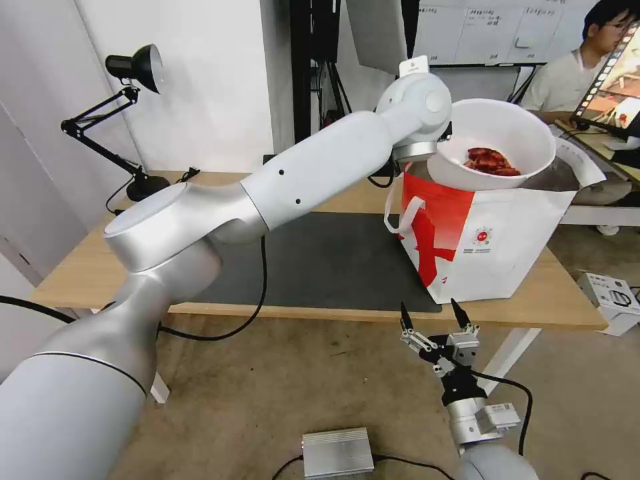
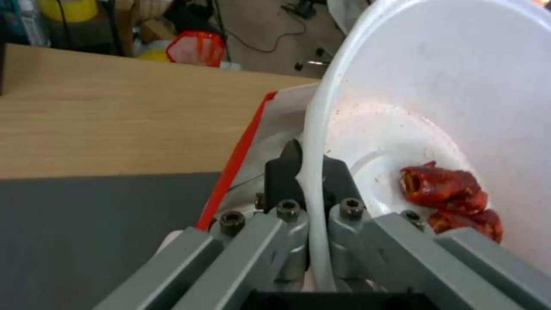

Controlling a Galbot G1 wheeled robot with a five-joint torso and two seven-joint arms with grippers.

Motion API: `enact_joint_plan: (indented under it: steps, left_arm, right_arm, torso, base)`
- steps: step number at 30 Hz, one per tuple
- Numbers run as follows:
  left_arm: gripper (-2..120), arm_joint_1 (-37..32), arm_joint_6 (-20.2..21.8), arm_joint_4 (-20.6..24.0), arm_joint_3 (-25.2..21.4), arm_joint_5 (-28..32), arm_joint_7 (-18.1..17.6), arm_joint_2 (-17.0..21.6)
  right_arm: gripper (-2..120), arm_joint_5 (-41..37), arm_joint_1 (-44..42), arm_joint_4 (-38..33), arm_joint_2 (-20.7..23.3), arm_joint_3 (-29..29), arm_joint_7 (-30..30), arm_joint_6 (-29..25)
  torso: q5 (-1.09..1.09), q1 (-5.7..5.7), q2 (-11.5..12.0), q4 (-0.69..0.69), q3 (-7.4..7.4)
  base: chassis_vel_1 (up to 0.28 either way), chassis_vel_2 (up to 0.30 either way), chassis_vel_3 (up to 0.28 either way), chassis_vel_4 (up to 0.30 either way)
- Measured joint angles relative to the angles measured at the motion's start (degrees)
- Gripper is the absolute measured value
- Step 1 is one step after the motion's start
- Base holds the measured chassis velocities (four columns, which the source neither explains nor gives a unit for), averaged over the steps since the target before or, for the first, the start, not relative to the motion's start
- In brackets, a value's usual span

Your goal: Pick up the trash from the table and place it into the takeout bag.

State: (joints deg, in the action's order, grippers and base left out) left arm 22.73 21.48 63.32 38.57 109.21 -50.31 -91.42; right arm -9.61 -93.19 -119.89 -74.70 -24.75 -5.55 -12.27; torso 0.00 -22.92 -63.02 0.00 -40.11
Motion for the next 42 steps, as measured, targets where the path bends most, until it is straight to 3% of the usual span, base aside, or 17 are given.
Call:
enact_joint_plan:
  steps: [13, 18, 20, 24, 29, 32, 42]
  left_arm:
    - [0, -1.1, -0.4, 0.5, 0.7, -1.0, -0.2, 0.0]
    - [16, -1.6, -0.4, 0.7, 0.7, -1.3, -0.2, 0.0]
    - [16, -1.6, -0.4, 0.8, 0.7, -1.3, -0.2, 0.0]
    - [38, -1.8, -0.6, 0.8, 0.8, -1.6, -0.2, 0.0]
    - [51, -2.0, -0.6, 1.1, 0.8, -1.8, -0.2, 0.0]
    - [67, -2.2, -0.6, 1.4, 0.8, -2.1, -0.1, 0.0]
    - [98, -3.8, -1.2, 3.1, -0.4, -4.2, -0.1, 0.1]
  right_arm:
    - [100, 0.0, 0.0, 0.0, 0.0, 0.0, 0.0, 0.0]
    - [100, 0.0, 0.0, 0.0, 0.0, 0.0, 0.0, 0.0]
    - [100, 0.0, 0.0, 0.0, 0.0, 0.0, 0.0, 0.0]
    - [100, 0.0, 0.0, 0.0, 0.0, 0.0, 0.0, 0.0]
    - [100, 0.0, 0.0, 0.0, 0.0, 0.0, 0.0, 0.0]
    - [100, 0.0, 0.0, 0.0, 0.0, 0.0, 0.0, 0.0]
    - [100, 0.0, 0.0, 0.0, 0.0, 0.0, 0.0, 0.0]
  torso:
    - [0.00, 0.00, 0.0, 0.00, 0.00]
    - [0.00, 0.00, 0.0, 0.00, 0.00]
    - [0.00, 0.00, 0.0, 0.00, 0.00]
    - [0.00, 0.00, 0.0, 0.00, 0.00]
    - [0.00, 0.00, 0.0, 0.00, 0.00]
    - [0.00, 0.00, 0.0, 0.00, 0.00]
    - [0.00, 0.00, 0.0, 0.00, 0.00]
  base:
    - [0.000, 0.000, 0.000, 0.000]
    - [0.000, 0.000, 0.000, 0.000]
    - [0.000, 0.000, 0.000, 0.000]
    - [0.000, 0.000, 0.000, 0.000]
    - [0.000, 0.000, 0.000, 0.000]
    - [0.000, 0.000, 0.000, 0.000]
    - [0.000, 0.000, 0.000, 0.000]
